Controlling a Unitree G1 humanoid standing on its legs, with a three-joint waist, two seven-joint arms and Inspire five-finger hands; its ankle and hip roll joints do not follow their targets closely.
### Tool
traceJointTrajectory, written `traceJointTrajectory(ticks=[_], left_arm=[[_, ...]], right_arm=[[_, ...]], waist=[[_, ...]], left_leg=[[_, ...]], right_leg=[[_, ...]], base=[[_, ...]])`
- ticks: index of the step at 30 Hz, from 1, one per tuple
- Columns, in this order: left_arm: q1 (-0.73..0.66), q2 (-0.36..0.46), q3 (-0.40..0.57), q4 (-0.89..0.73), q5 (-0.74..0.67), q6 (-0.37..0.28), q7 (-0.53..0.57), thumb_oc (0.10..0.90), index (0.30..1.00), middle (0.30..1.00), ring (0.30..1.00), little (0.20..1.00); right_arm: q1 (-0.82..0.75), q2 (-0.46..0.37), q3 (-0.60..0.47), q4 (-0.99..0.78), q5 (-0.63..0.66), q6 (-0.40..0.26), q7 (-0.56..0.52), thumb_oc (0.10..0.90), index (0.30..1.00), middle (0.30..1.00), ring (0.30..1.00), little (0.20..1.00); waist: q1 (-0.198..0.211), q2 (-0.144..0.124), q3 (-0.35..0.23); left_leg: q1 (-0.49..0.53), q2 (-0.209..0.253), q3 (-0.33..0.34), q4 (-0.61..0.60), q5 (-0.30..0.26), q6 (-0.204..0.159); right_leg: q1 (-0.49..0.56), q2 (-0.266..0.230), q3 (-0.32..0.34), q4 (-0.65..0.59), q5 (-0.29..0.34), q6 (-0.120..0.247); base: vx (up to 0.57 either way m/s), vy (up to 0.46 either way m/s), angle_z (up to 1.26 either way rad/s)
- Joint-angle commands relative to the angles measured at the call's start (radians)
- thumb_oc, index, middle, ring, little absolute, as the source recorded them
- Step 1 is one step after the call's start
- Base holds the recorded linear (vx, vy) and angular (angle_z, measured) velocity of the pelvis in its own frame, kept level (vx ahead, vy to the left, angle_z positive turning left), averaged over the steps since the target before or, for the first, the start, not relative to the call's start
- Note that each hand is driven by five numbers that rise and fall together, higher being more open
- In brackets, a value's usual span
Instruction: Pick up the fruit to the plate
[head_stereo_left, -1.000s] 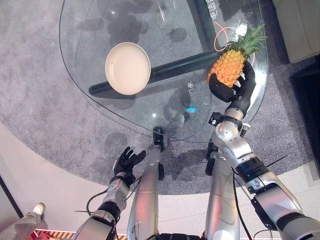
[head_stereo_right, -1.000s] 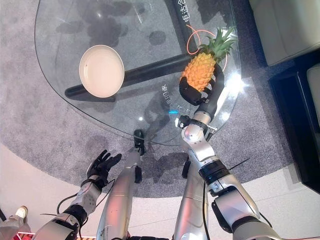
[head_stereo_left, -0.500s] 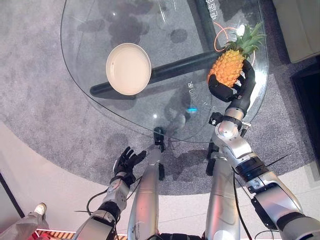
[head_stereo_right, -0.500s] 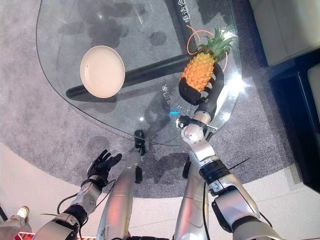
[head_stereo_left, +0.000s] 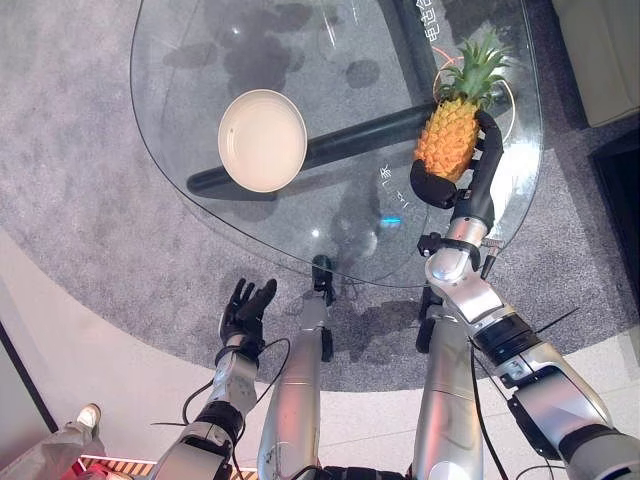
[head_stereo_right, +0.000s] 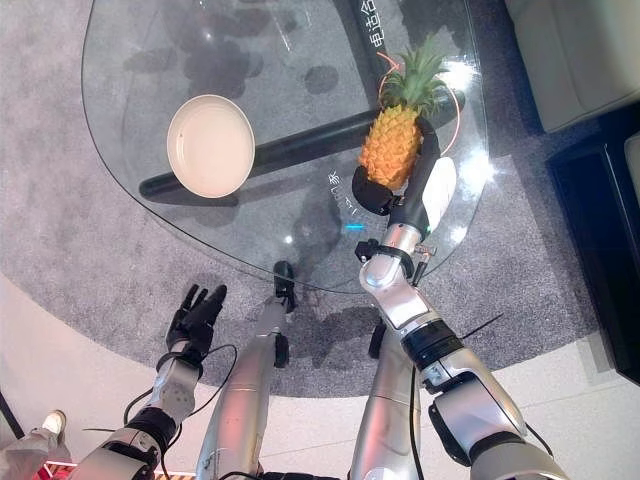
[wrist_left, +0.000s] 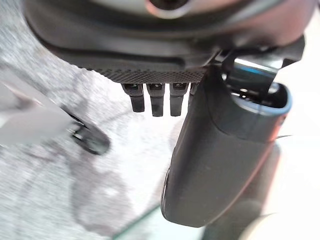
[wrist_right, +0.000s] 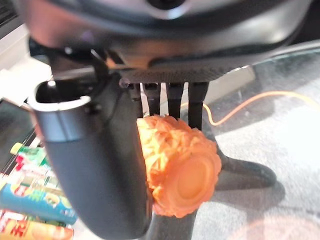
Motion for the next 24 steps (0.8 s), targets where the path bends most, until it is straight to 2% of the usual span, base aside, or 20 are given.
traceJointTrajectory(ticks=[1, 10, 19, 24], left_arm=[[0.004, 0.033, 0.043, -0.01, -0.055, -0.097, 0.044, 0.8, 0.9, 0.9, 0.9, 0.9], [-0.069, 0.119, 0.167, -0.102, -0.085, -0.231, 0.189, 0.8, 0.9, 0.9, 0.9, 0.9], [-0.133, 0.179, 0.213, -0.191, -0.042, -0.324, 0.255, 0.8, 0.9, 0.9, 0.9, 0.9], [-0.151, 0.191, 0.219, -0.279, 0.041, -0.372, 0.265, 0.8, 0.9, 0.9, 0.9, 0.9]], right_arm=[[-0.058, -0.08, -0.029, -0.138, -0.171, -0.063, -0.022, 0.1, 0.3, 0.3, 0.3, 0.2], [-0.029, -0.144, -0.025, -0.175, -0.329, -0.119, -0.04, 0.1, 0.3, 0.3, 0.3, 0.2], [-0.054, -0.181, -0.013, -0.219, -0.425, -0.123, -0.049, 0.1, 0.3, 0.3, 0.3, 0.2], [-0.062, -0.194, -0.017, -0.249, -0.473, -0.135, -0.038, 0.1, 0.3, 0.3, 0.3, 0.2]], waist=[[-0.007, 0.031, -0.012], [-0.014, 0.01, -0.012], [-0.012, 0.0, -0.012], [-0.007, -0.008, -0.012]], left_leg=[[0.011, -0.069, 0.029, 0.096, -0.112, 0.035], [0.017, -0.063, 0.029, 0.099, -0.125, 0.033], [0.019, -0.059, 0.031, 0.1, -0.131, 0.029], [0.021, -0.058, 0.027, 0.098, -0.136, 0.028]], right_leg=[[0.059, 0.024, -0.055, -0.223, 0.112, 0.0], [0.074, 0.027, -0.059, -0.222, 0.095, -0.002], [0.086, 0.028, -0.066, -0.225, 0.086, -0.002], [0.097, 0.031, -0.069, -0.233, 0.084, 0.0]], base=[[0.0, 0.0, 0.0], [-0.01, -0.017, 0.0], [-0.01, -0.016, 0.0], [-0.01, -0.038, 0.0]])
